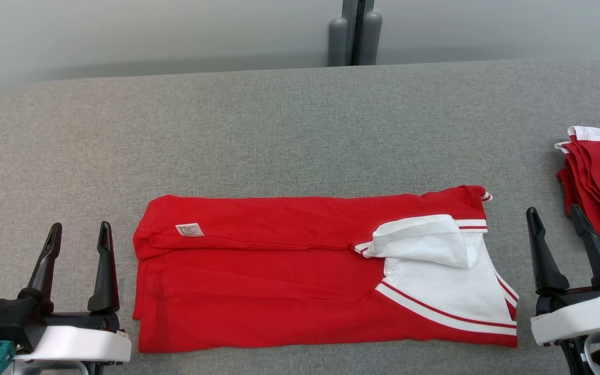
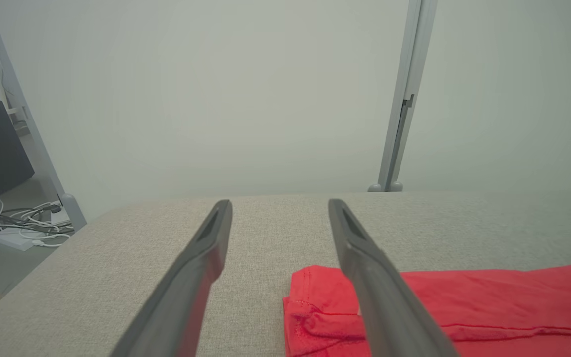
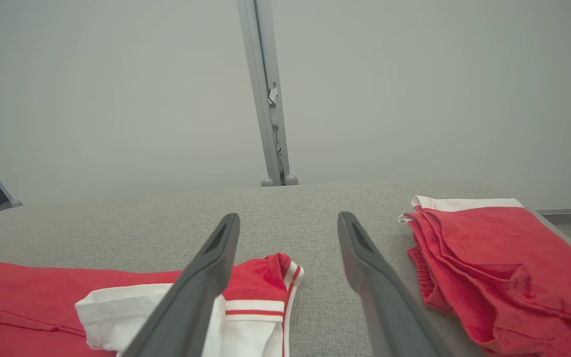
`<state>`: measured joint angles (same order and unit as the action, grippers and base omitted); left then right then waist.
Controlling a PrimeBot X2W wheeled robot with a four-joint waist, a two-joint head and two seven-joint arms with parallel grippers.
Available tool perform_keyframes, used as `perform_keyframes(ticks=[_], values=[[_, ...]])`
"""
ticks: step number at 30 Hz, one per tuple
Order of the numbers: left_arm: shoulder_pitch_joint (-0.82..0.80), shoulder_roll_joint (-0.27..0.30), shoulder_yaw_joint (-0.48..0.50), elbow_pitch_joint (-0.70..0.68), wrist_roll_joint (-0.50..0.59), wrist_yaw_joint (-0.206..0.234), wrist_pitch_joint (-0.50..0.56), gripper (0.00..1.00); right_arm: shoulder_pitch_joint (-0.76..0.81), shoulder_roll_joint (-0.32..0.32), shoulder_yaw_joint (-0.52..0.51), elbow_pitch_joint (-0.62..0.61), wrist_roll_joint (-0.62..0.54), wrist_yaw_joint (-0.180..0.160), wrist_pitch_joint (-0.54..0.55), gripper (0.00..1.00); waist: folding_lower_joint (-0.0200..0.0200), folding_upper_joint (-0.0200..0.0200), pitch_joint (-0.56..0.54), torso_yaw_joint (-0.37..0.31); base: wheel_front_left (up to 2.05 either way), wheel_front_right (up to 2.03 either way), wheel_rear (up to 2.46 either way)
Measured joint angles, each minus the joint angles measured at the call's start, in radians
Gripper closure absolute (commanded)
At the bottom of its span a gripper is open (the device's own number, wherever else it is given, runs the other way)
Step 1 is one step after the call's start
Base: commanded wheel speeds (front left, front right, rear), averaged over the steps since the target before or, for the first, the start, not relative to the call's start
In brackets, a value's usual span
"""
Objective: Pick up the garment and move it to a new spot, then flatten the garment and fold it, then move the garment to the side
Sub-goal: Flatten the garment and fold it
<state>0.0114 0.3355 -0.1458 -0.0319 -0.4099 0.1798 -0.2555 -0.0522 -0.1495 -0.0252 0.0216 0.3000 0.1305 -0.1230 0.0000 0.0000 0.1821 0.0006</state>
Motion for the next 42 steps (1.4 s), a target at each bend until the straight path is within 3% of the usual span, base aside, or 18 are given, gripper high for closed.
perform_keyframes(ticks=[9,25,32,33,35,42], values=[[-0.026,-0.003,-0.007,0.002,-0.015,-0.004,0.008,0.00,-0.029,-0.028,0.013,0.054,0.027,0.000,0.055,0.00,0.0000,0.0000,0.021,0.004,0.00,0.00,0.00],[-0.083,-0.014,-0.031,0.042,-0.022,-0.026,0.007,0.00,-0.132,-0.051,0.161,0.375,0.137,0.000,0.068,0.00,0.0000,0.0000,0.082,0.050,0.00,0.00,0.00],[-0.095,-0.016,-0.032,0.050,-0.022,-0.029,0.004,0.00,-0.169,-0.071,0.223,0.455,0.186,0.000,0.072,0.01,0.0000,0.0000,0.085,0.052,0.00,0.00,0.00],[-0.096,-0.016,-0.032,0.050,-0.022,-0.029,0.003,0.00,-0.172,-0.072,0.232,0.460,0.197,0.000,0.077,0.49,0.0000,0.0000,0.084,0.052,0.00,0.00,0.00],[-0.096,-0.016,-0.031,0.051,-0.022,-0.029,0.003,0.00,-0.180,-0.083,0.253,0.468,0.218,0.000,0.086,1.00,0.0000,0.0000,0.081,0.050,0.00,0.00,0.00],[-0.096,-0.015,-0.031,0.049,-0.021,-0.025,0.001,0.00,-0.182,-0.110,0.296,0.453,0.266,0.001,0.086,1.00,0.0000,0.0000,0.074,0.040,0.00,0.00,0.00]])
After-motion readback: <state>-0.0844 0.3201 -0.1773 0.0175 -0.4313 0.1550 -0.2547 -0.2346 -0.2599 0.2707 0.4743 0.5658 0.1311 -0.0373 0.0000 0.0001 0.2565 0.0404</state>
